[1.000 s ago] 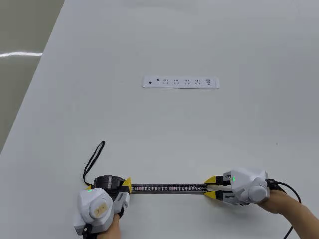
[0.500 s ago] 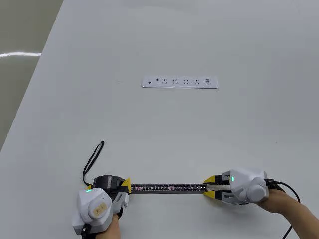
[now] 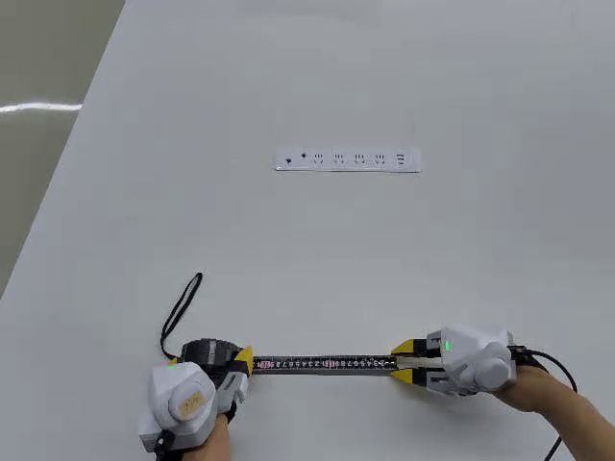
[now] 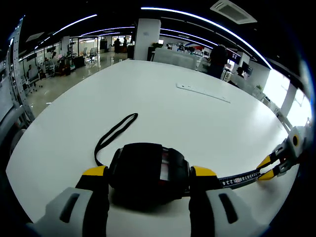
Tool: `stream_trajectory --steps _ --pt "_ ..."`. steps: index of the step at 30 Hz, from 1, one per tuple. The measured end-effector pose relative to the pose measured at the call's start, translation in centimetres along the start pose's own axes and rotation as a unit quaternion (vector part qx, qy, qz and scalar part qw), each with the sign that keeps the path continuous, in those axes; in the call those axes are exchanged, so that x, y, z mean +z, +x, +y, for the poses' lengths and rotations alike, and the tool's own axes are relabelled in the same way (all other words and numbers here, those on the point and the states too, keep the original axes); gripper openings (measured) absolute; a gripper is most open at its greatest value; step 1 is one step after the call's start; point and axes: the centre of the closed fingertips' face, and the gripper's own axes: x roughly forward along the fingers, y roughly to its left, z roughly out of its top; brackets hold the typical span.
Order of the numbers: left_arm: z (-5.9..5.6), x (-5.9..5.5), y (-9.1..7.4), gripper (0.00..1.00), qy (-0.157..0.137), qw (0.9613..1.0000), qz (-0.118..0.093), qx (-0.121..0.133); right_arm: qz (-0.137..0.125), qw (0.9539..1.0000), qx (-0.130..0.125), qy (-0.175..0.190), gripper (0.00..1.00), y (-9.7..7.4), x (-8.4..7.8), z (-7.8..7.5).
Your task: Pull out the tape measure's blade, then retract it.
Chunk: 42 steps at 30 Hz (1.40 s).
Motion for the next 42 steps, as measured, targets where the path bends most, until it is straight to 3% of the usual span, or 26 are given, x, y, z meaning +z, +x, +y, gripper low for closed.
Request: stream_trajectory --steps 42 --pt "0.2 -0.1 0.0 0.61 -0.008 0.9998 0.008 -0.017 -0.010 0.9999 0.002 -0.008 0.13 1.4 1.8 0.1"
